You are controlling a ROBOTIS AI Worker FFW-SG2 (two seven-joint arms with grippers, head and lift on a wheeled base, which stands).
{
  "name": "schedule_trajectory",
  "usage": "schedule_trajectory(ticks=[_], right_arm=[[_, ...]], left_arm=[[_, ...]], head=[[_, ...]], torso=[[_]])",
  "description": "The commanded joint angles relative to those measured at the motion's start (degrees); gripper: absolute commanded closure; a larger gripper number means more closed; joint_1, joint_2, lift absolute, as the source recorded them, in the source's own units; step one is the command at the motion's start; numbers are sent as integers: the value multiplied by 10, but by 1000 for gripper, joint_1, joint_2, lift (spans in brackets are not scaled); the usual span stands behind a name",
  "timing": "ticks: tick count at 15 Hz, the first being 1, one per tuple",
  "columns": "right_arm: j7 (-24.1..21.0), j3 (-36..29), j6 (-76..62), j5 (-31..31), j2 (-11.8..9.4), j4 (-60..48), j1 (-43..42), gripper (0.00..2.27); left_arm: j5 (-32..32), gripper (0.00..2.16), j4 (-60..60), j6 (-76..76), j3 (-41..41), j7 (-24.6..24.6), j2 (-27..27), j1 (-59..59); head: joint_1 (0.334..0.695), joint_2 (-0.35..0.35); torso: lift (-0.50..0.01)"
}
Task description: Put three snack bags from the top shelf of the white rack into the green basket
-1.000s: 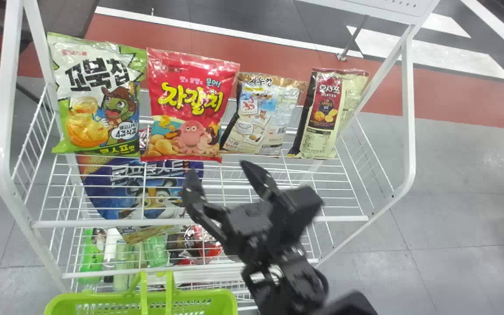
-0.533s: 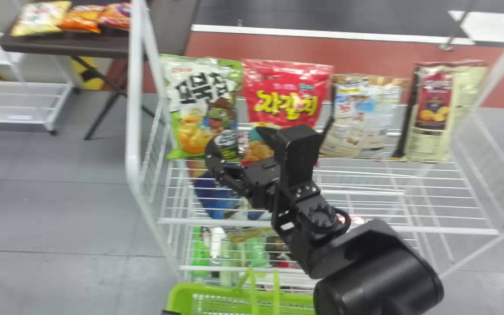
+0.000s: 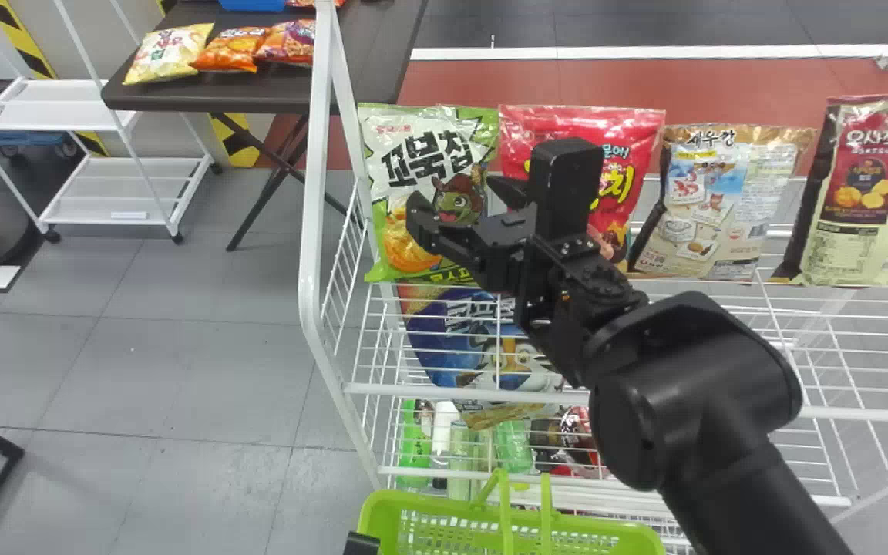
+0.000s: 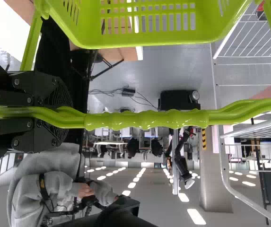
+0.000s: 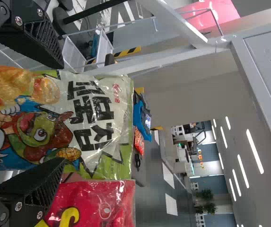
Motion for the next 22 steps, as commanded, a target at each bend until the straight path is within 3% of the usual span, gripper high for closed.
schedule_trajectory(ticks=[1,6,7,9,10,12,16,20,22], right_arm=[[8,-1,17,-6,2,27,-22,130],[40,-4,21,-16,2,99,-62,167],[69,-5,42,-19,2,112,-73,424],[95,-6,73,-15,2,109,-76,1646],[97,-3,80,-10,2,101,-73,1895],[103,0,103,9,2,71,-56,2013],[90,-1,154,55,2,-37,14,2010],[69,-16,196,153,2,-200,132,2010],[69,-49,200,172,-5,-293,203,2010]], left_arm=[[2,2148,4,2,-1,-4,5,-6],[4,2148,9,0,1,-9,6,-6],[4,2148,10,0,2,-9,6,-6],[4,2148,11,0,3,-9,6,-7],[4,2148,11,0,2,-9,6,-7],[4,2148,11,0,1,-9,6,-7],[4,2148,11,0,3,-8,6,-7],[4,2148,9,0,6,-6,6,-7],[4,2148,7,0,5,-3,6,-8]], head=[[695,88],[695,95],[695,96],[695,103],[695,115],[695,121],[695,140],[695,130],[695,95]], torso=[[0],[0],[0],[0],[0],[0],[0],[0],[0]])
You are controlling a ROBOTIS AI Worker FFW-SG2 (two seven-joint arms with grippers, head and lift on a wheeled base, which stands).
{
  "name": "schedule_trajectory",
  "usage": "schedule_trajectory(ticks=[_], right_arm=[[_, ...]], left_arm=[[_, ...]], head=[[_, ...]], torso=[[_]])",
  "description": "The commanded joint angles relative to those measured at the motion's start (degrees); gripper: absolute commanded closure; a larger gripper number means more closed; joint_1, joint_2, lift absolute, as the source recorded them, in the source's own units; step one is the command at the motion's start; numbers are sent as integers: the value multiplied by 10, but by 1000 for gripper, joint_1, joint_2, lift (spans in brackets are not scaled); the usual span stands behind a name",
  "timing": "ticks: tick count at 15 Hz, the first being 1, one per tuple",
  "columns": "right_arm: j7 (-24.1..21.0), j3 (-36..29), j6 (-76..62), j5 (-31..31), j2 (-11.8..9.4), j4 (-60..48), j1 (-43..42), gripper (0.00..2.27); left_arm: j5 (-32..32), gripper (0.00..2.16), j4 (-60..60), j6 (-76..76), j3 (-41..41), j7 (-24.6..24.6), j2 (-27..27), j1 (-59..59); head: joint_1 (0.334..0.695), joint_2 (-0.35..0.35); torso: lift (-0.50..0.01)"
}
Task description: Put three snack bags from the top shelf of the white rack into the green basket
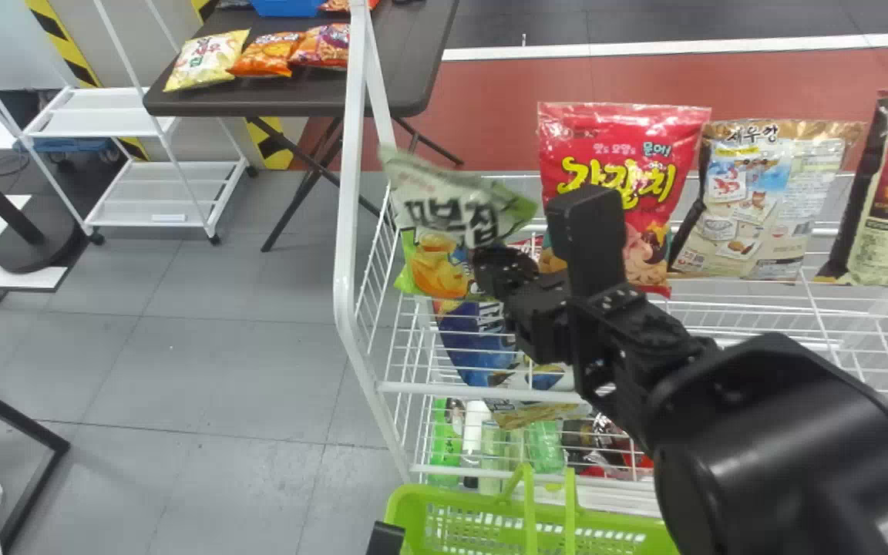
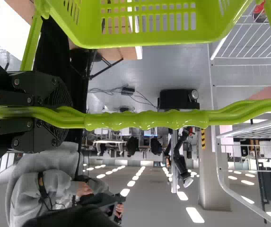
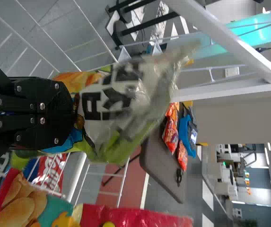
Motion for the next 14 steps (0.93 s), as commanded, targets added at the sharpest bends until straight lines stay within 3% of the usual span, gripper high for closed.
schedule_trajectory(ticks=[1,3,4,7,8,11,14], right_arm=[[0,-38,5,6,-24,-108,75,2010],[0,-75,25,-17,-58,-197,135,2010],[0,-93,35,-16,-73,-242,174,2010],[9,-151,51,-17,-95,-339,290,2010],[23,-175,70,-17,-94,-362,325,2010],[79,-230,186,-32,-94,-393,385,2010],[137,-244,241,-33,-92,-393,414,2010]], left_arm=[[0,2148,-3,0,-2,1,-1,-2],[0,2148,-4,0,1,4,-2,-3],[0,2148,-4,0,3,4,-3,-3],[5,2148,-11,2,13,5,-5,-3],[13,2148,-11,4,18,5,-5,-3],[24,2148,-25,4,37,4,-6,10],[29,2148,-38,-7,49,5,-9,30]], head=[[695,71],[695,5],[695,-69],[695,-161],[695,-231],[695,-326],[695,-350]], torso=[[0],[0],[0],[0],[0],[0],[0]])
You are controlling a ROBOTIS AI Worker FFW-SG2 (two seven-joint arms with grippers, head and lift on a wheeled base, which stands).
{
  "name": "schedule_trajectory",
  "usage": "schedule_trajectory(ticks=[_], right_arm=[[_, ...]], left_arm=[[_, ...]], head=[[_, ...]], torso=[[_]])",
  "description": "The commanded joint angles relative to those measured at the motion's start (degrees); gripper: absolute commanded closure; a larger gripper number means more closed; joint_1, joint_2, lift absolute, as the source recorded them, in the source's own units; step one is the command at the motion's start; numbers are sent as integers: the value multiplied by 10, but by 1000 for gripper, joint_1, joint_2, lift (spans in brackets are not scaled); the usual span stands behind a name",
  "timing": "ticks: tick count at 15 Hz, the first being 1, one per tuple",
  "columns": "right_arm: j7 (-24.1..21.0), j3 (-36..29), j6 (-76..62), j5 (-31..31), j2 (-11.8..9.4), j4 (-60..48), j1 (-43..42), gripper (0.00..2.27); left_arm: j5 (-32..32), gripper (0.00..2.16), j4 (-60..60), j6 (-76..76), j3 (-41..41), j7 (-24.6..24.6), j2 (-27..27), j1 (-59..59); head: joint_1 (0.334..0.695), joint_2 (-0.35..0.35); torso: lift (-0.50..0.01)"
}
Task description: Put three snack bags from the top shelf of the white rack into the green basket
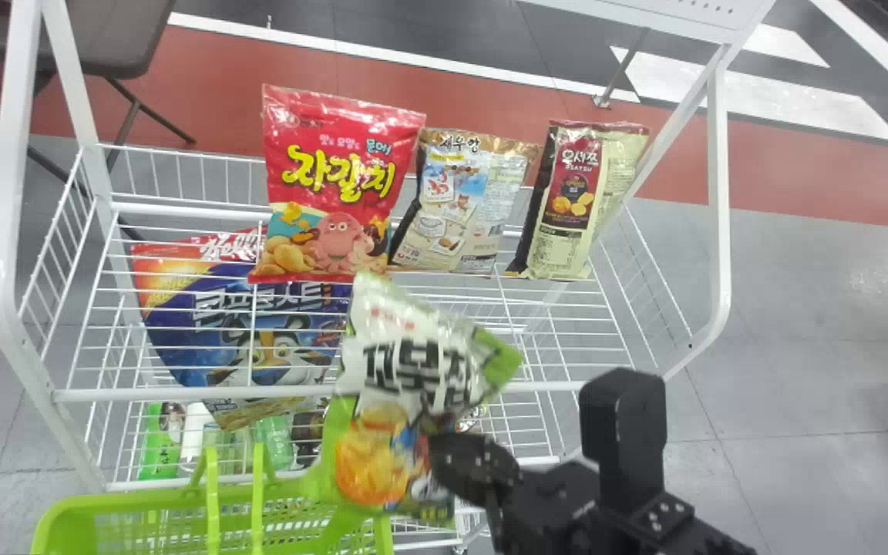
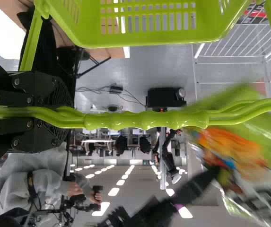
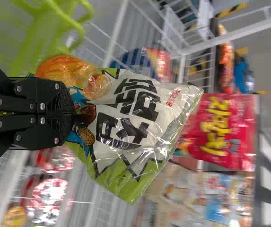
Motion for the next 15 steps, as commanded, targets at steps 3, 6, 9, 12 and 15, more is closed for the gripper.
schedule_trajectory(ticks=[3,6,9,12,15], right_arm=[[43,-29,124,-61,3,31,13,2010],[47,-4,99,-86,6,124,-12,2010],[45,35,-47,-94,11,212,-34,2010],[42,61,-100,-102,13,255,-45,2007],[50,79,15,-102,8,249,-47,1818]], left_arm=[[0,2148,-9,-10,1,3,-7,9],[-1,2148,-9,-10,-4,7,-8,9],[-3,2148,-9,-10,-8,6,-8,9],[-5,2148,-8,-10,-10,7,-8,9],[-5,2148,-6,-11,-10,13,-8,7]], head=[[695,-350],[695,-350],[695,-350],[695,-342],[695,-250]], torso=[[0],[0],[0],[0],[0]])
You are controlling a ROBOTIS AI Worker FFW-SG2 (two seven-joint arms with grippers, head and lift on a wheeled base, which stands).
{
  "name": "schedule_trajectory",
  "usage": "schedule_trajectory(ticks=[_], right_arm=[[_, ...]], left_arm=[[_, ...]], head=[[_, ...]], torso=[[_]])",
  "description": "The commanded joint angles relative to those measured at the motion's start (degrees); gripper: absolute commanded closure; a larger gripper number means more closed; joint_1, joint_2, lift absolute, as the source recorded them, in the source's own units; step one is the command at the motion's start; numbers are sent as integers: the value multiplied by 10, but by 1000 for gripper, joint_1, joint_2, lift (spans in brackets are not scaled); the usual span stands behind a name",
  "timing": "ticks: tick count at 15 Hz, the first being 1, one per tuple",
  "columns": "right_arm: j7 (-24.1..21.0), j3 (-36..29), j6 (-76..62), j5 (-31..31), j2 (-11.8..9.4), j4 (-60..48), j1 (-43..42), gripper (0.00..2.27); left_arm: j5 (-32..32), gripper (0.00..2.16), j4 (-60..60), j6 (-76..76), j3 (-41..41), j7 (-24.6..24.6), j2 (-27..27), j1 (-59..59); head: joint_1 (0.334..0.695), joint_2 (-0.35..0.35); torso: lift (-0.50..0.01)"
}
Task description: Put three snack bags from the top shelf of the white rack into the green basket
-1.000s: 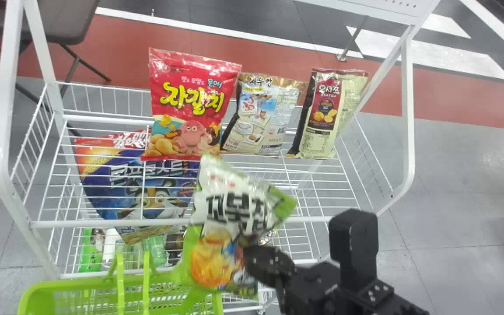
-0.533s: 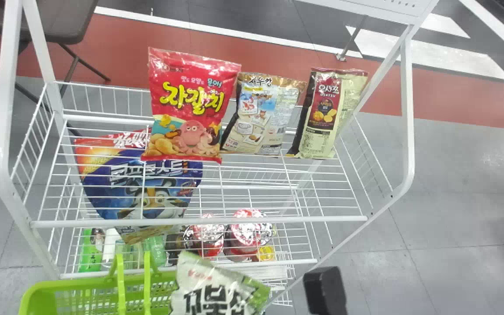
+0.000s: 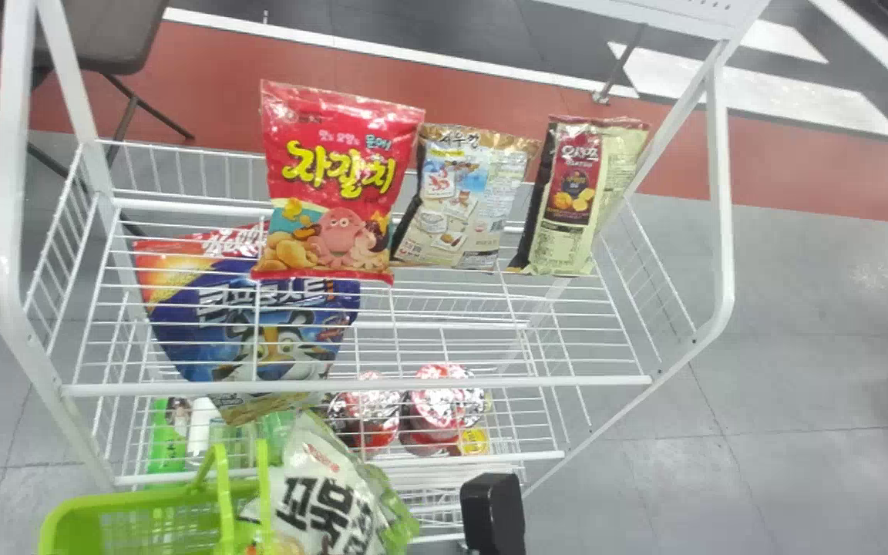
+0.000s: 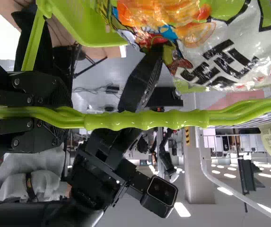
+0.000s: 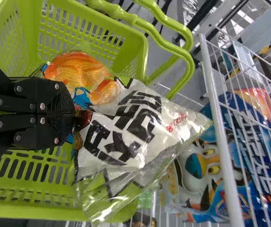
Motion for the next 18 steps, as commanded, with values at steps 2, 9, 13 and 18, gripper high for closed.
schedule_trajectory(ticks=[2,9,13,18], right_arm=[[32,5,87,-2,-5,-12,14,707],[-50,-32,126,48,-4,-90,28,43],[-82,-41,-143,56,-4,-58,19,43],[-85,-35,-386,46,14,48,-94,53]], left_arm=[[0,2148,3,-2,0,2,0,-4],[-1,2148,11,-2,-3,4,-1,-15],[-3,2148,11,-1,-7,7,-1,-15],[-5,2148,11,1,-9,8,-1,-15]], head=[[695,-239],[695,-350],[695,-350],[695,-342]], torso=[[0],[0],[0],[0]])
